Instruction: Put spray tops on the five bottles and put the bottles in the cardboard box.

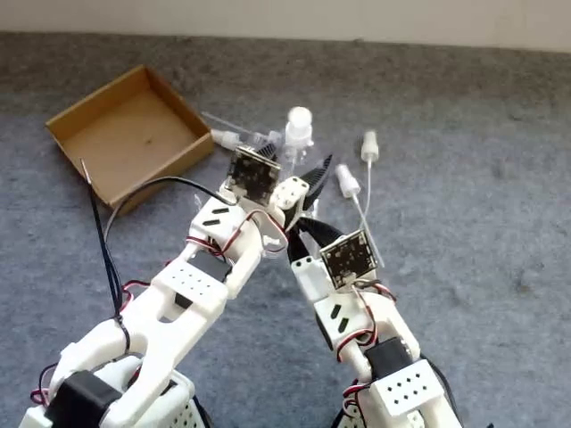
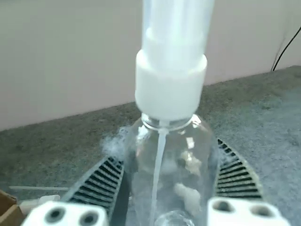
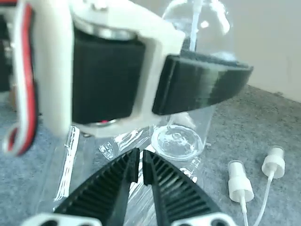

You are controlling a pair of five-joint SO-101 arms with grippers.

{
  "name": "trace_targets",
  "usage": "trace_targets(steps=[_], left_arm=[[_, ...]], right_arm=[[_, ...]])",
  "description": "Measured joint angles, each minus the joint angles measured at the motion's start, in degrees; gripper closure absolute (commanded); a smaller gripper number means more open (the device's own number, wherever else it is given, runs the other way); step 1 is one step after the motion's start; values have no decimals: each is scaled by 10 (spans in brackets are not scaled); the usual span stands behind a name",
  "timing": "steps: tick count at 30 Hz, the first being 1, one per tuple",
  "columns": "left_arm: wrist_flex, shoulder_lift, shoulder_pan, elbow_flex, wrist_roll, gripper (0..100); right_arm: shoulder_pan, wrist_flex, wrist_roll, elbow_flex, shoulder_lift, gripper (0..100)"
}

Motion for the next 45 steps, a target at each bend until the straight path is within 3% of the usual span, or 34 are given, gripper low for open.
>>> trace_targets(steps=[7,25,35,45], left_arm=[[17,0,-1,0,49,934],[255,-158,54,0,53,934],[294,-205,56,0,52,934],[295,-205,-59,-1,53,931]], right_arm=[[0,0,0,0,0,993],[-2,0,2,0,-1,993],[-3,0,2,1,-1,993],[11,30,2,1,-1,993]])
